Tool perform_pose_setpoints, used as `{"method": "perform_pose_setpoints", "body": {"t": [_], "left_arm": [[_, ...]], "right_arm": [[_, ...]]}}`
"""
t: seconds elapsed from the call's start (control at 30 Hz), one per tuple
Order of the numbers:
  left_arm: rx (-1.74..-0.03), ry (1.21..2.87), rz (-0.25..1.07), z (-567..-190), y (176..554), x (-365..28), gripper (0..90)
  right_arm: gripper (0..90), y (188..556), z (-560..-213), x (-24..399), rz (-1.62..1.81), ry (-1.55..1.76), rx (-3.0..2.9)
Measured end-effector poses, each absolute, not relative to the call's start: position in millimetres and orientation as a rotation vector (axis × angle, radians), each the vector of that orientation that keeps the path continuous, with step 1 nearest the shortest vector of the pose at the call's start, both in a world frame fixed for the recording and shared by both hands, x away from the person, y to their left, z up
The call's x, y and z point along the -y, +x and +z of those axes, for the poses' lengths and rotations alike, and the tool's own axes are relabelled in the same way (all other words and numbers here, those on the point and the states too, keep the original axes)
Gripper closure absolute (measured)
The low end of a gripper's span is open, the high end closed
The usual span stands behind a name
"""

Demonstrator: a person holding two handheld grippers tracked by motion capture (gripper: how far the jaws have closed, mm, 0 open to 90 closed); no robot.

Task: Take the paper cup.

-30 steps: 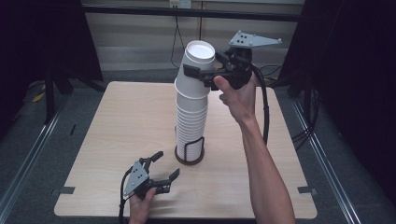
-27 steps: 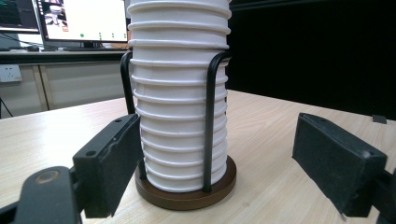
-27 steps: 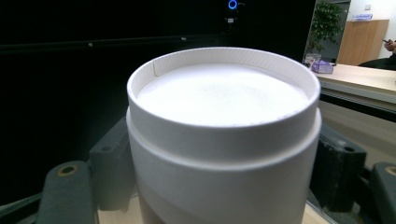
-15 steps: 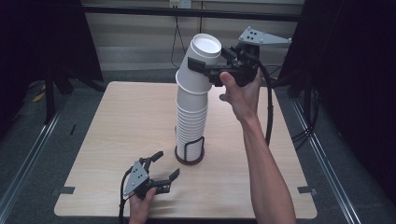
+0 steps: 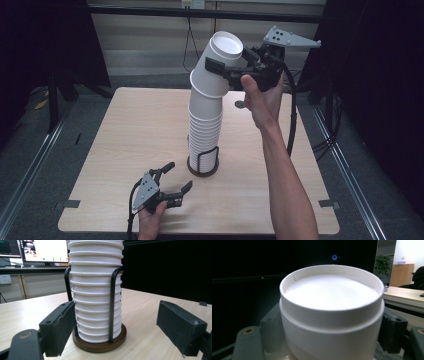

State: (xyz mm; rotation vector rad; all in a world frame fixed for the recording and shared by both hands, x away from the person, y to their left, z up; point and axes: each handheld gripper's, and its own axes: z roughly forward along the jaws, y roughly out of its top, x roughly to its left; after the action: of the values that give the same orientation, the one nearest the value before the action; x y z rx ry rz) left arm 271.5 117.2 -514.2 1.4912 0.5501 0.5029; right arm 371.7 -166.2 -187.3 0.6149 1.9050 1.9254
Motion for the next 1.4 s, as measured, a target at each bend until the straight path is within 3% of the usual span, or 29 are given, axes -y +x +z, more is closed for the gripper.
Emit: {"method": "perform_pose_setpoints", "body": {"t": [1.4], "left_arm": [[-0.545,1.496,0.51,-513.9,272.4,-117.6,15.6]], "right_arm": [[23.1,339.2,-186.7,223.5,1.939,0.647,-1.794]]}}
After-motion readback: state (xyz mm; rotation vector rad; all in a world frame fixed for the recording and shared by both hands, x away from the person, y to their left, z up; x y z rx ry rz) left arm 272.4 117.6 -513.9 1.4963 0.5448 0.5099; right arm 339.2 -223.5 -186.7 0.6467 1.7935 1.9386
